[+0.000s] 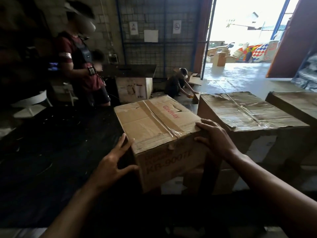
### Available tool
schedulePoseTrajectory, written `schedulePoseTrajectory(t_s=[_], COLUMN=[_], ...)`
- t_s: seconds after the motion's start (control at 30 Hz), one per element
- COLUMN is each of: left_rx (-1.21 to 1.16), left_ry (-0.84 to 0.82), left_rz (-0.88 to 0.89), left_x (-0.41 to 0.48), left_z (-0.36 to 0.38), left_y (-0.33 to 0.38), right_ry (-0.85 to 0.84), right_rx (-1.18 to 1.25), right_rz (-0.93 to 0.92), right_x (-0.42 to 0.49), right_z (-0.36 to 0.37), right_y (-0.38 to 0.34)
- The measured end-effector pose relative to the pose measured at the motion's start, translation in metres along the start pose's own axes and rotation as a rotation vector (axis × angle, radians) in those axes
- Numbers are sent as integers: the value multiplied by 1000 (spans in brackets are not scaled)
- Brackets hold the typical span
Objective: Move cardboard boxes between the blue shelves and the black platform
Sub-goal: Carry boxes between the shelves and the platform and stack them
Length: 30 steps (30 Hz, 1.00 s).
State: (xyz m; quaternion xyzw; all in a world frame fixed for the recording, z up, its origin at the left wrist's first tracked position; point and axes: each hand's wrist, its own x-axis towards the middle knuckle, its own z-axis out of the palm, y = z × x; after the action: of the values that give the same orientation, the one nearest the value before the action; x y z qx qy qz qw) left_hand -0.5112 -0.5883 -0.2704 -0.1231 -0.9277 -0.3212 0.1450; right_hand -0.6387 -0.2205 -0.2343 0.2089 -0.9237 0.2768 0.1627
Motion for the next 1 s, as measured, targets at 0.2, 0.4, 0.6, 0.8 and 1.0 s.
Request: schedulePoseTrajectory(t_s=[0.2,0.4,0.6,0.8,1.0], left_rx=[147,157,200,188,232], left_ry=[-100,65,-106,9,65], left_rz=[54,131,94,75,90], left_x=[42,52,98,103,96], left_z=[-13,37,-7,9,4], left_y=[-14,20,-40,-45,-45], right_ry=[91,55,-28,-97,29], right_rx=[10,62,98,71,37], right_rz=[44,3,-18,-44,-53], right_x=[-3,-12,-26,-36,-19], right_z=[14,20,18,53,61], right_y=[-2,-22,-55,-90,-80])
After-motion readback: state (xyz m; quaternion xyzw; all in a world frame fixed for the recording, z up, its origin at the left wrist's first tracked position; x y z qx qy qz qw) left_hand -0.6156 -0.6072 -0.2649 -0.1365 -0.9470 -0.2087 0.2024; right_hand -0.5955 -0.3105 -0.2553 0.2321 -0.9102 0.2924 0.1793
